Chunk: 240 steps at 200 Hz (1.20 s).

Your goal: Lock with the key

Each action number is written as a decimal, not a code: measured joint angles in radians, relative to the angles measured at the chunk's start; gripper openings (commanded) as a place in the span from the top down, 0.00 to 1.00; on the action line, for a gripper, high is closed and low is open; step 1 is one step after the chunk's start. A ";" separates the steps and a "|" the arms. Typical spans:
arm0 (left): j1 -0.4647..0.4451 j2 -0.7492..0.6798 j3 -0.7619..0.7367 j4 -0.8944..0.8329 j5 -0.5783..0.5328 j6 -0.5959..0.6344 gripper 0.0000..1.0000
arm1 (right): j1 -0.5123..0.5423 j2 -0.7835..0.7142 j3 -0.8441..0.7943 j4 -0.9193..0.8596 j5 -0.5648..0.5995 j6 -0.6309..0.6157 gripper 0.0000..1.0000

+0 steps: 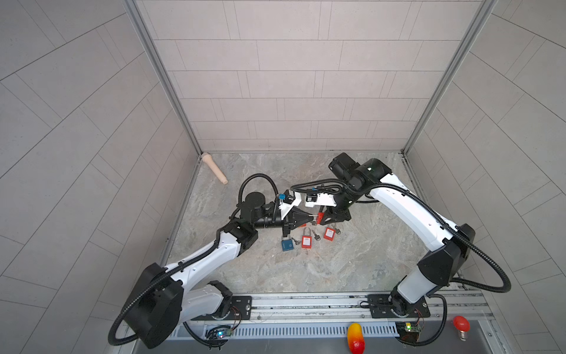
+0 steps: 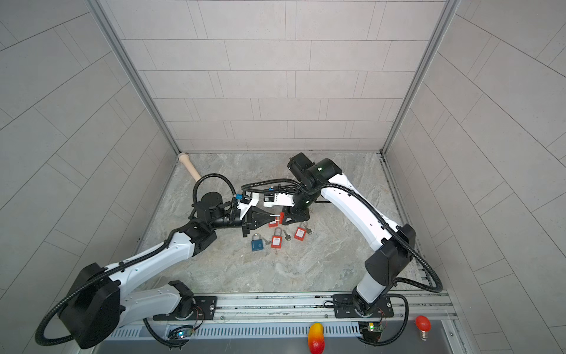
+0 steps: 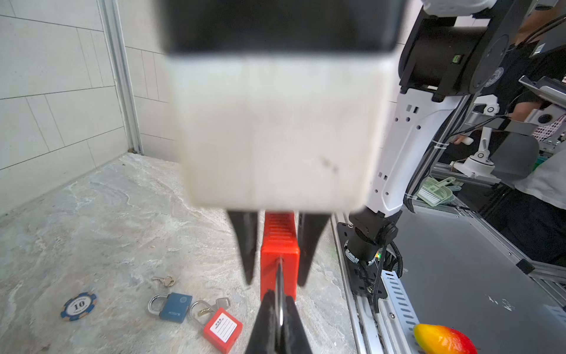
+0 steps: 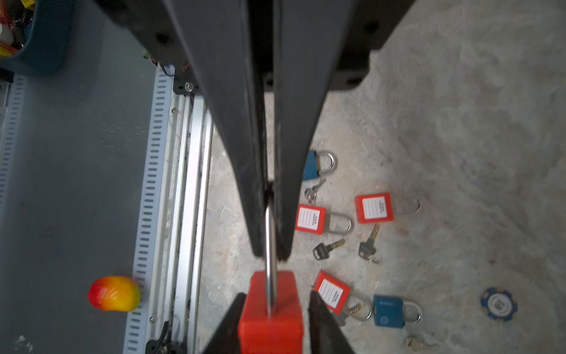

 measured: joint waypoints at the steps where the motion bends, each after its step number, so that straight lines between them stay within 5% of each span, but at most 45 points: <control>1: -0.001 0.000 0.000 0.000 0.000 0.000 1.00 | 0.001 0.000 0.000 0.001 0.000 0.003 0.50; 24: -0.013 0.007 0.000 0.021 -0.003 0.002 1.00 | 0.015 0.004 0.006 0.014 0.011 -0.012 0.35; 82: -0.016 0.033 0.000 0.070 -0.006 -0.004 1.00 | -0.071 -0.109 -0.012 0.066 0.031 0.040 0.31; 141: -0.016 0.027 0.000 0.074 -0.002 -0.003 1.00 | -0.189 -0.277 -0.093 0.131 0.051 0.067 0.37; 184: -0.016 0.014 0.000 0.074 0.006 -0.004 1.00 | -0.237 -0.268 -0.143 0.124 0.117 0.071 0.43; 240: -0.016 0.014 0.000 0.069 0.016 -0.006 1.00 | -0.237 -0.184 -0.122 0.068 0.020 0.064 0.47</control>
